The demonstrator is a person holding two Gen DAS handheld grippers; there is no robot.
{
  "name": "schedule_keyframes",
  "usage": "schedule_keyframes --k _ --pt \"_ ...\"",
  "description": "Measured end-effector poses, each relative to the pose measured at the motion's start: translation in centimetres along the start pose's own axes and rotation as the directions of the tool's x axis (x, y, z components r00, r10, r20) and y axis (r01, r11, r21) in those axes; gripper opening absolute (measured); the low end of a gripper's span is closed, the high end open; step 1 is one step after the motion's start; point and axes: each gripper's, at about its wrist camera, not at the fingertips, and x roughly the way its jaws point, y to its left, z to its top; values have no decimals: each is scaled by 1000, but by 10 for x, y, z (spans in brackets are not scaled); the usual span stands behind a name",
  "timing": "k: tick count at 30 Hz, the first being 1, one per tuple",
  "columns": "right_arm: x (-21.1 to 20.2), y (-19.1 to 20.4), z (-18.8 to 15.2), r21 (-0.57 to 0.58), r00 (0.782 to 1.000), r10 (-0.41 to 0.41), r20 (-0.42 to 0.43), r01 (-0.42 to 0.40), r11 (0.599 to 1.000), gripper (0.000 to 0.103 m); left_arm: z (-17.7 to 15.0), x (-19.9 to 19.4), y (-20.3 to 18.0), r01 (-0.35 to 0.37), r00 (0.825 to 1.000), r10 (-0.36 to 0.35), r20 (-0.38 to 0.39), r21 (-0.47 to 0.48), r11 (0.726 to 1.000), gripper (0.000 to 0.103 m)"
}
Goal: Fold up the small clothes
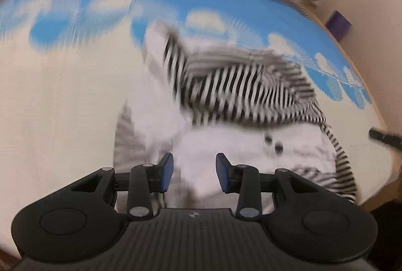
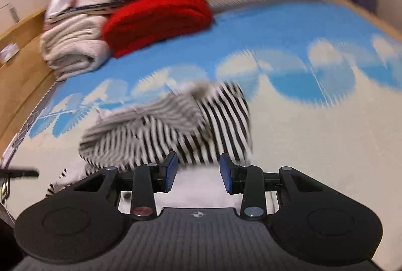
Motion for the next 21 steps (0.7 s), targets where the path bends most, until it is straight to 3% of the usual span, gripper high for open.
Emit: schedule_keyframes --k 2,5,8,13,18,21 --pt "1 -12 -18 35 1000 -17 -18 17 999 39 -12 5 11 7 998 -10 -65 -45 999 41" --pt "7 -30 -44 93 995 -35 -90 43 995 39 -17 7 14 3 996 -6 -93 -34 999 41" --pt "11 -41 -59 84 983 -81 -163 95 992 41 -28 14 23 -20 988 6 -154 -86 996 42" --pt "26 -57 -81 142 949 -86 -302 134 981 49 -38 22 23 -58 977 36 -212 -96 994 48" --pt "40 -48 -92 100 917 -74 -392 123 987 58 -43 32 28 -103 963 75 -260 -95 990 65" --pt "49 -46 -97 72 892 -88 -443 134 988 61 -45 41 37 -147 948 105 -301 -119 982 65"
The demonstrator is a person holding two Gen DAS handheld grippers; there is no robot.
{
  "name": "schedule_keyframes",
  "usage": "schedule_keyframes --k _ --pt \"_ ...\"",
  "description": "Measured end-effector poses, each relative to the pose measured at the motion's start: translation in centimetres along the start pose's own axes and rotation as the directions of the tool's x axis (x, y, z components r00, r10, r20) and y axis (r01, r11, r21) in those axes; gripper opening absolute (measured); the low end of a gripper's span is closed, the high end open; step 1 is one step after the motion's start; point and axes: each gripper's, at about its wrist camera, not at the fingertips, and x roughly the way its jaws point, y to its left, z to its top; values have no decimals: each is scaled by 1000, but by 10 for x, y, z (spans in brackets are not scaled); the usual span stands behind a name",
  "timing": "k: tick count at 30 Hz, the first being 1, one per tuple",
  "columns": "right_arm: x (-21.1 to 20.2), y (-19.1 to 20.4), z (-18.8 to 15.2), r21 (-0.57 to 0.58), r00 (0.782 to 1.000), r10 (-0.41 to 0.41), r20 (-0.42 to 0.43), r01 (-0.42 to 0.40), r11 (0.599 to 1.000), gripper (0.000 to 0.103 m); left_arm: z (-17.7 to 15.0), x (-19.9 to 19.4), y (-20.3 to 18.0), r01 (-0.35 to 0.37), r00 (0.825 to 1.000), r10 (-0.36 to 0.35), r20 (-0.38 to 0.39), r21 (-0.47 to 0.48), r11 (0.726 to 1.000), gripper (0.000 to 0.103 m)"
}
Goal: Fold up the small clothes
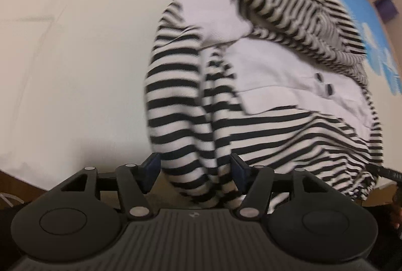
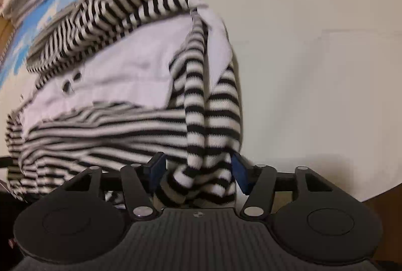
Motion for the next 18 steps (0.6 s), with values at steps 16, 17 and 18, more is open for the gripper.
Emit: schedule_keyframes --k 16,17,18 --pt "7 10 1 -65 999 -31 -16 30 997 43 -1 11 -11 41 999 -40 -30 54 998 15" --pt "7 11 1 -76 999 -30 -12 29 997 33 -2 8 -14 50 999 -49 -17 70 996 11" --pt "6 12 1 -84 1000 -24 -3 24 996 17 -2 3 -17 47 999 -47 5 93 995 10"
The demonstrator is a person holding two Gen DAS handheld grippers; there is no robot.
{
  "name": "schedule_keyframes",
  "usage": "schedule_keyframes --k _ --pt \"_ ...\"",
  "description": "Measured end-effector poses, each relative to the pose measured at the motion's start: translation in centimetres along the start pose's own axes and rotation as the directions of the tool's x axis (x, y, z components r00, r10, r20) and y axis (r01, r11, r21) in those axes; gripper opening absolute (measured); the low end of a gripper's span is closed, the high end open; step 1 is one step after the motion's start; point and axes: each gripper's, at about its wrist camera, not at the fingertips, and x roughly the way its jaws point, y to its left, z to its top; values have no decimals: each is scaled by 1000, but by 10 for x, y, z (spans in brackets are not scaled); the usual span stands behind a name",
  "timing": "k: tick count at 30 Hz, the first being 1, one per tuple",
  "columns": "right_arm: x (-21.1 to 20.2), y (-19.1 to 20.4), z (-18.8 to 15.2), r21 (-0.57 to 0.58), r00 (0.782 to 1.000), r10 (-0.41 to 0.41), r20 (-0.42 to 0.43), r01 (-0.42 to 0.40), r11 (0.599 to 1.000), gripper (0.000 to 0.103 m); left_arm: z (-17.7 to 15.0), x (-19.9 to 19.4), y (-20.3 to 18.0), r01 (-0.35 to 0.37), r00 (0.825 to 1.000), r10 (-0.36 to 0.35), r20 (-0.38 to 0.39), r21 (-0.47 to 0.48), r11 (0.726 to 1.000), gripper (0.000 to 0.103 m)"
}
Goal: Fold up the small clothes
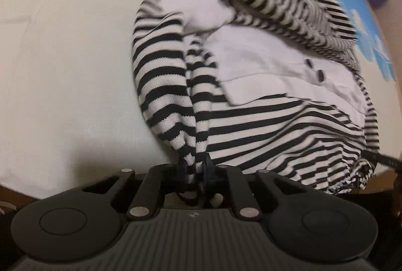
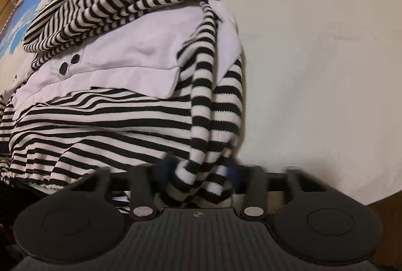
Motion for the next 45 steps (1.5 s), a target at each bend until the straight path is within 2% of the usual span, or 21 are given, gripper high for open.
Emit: schedule_keyframes --k 2,4,7,13,21,23,24,28,33,39,45 --pt "-6 -1 2 8 999 32 32 -32 999 14 -1 -9 -2 4 999 -5 35 15 1000 9" --pt "-18 -4 5 19 992 74 101 -76 997 13 -2 -15 1 21 998 -20 53 -3 1000 9" --pt "-27 -7 7 37 985 84 149 -90 995 13 0 -13 5 23 999 -22 34 -23 999 11" --pt "-1 -4 6 37 1000 2 20 -3 999 25 1 -2 3 -9 1000 9 -19 -22 1000 22" --pt "3 3 4 5 1000 -22 11 22 1000 27 2 4 1 -20 999 20 -25 -6 1000 21" --pt "3 4 5 1 1000 -22 15 22 1000 25 2 4 0 -24 1000 24 -19 3 1000 16" --pt "2 4 5 1 1000 -21 21 21 1000 20 2 3 -1 -22 1000 22 -16 8 1000 12" --pt "-6 5 6 -6 998 2 63 -2 1000 13 0 -2 -7 -34 999 34 14 41 999 9" --pt "-31 4 12 -22 987 62 147 -59 998 11 -2 -26 -16 -33 996 27 84 71 997 7" --pt "-87 -4 15 -3 956 143 256 -147 989 11 -13 -70 -32 -3 987 -18 162 131 991 7" --pt "-148 -23 -7 3 931 190 313 -202 979 10 -35 -129 -23 98 966 -130 222 151 984 7"
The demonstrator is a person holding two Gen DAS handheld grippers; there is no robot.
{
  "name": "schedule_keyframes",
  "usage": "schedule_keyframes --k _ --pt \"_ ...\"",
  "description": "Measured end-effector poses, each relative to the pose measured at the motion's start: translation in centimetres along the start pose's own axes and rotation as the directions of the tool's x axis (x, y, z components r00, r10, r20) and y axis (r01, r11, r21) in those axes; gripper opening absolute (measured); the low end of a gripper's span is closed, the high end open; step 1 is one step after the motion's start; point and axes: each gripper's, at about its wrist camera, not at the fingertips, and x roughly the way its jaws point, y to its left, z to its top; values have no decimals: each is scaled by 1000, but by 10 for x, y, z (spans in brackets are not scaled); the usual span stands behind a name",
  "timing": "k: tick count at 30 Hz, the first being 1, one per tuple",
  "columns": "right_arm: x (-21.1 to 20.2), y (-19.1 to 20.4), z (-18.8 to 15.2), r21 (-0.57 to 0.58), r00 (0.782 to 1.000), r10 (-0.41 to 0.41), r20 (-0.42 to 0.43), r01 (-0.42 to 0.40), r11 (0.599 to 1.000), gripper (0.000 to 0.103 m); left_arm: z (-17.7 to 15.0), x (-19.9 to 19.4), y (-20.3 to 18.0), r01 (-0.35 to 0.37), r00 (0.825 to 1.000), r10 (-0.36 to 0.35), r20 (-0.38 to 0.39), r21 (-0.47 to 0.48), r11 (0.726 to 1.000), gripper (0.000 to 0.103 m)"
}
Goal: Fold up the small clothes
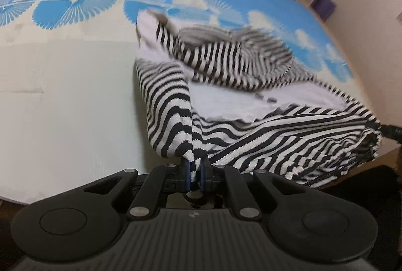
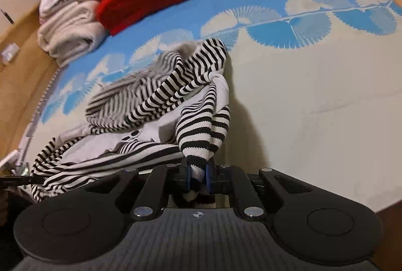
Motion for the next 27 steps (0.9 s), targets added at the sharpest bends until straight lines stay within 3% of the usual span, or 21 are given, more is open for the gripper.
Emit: schedule_keyframes --k 5,10,15,21,23,25,27 --pt "-44 8 -5 -37 998 50 46 -48 998 10 -5 -21 0 60 998 -60 14 -2 998 7" --pt "-27 7 3 -9 998 46 37 -45 999 10 18 -1 7 38 999 -38 7 -23 999 7" --pt "10 13 34 -16 999 17 33 -17 1000 10 76 34 16 13 1000 -13 10 -4 1000 7" --pt "84 11 110 -48 999 -33 2 34 998 10 162 110 34 -65 996 68 -66 39 997 8" --pt "116 6 131 -45 998 -62 -20 62 997 10 178 135 42 -65 995 66 -77 8 998 9" --pt "149 -3 142 -18 994 -95 -47 95 995 11 184 158 55 -89 987 79 -143 -62 994 15" --pt "182 -15 143 27 985 -124 -116 128 991 15 190 168 62 -90 982 72 -175 -95 991 19"
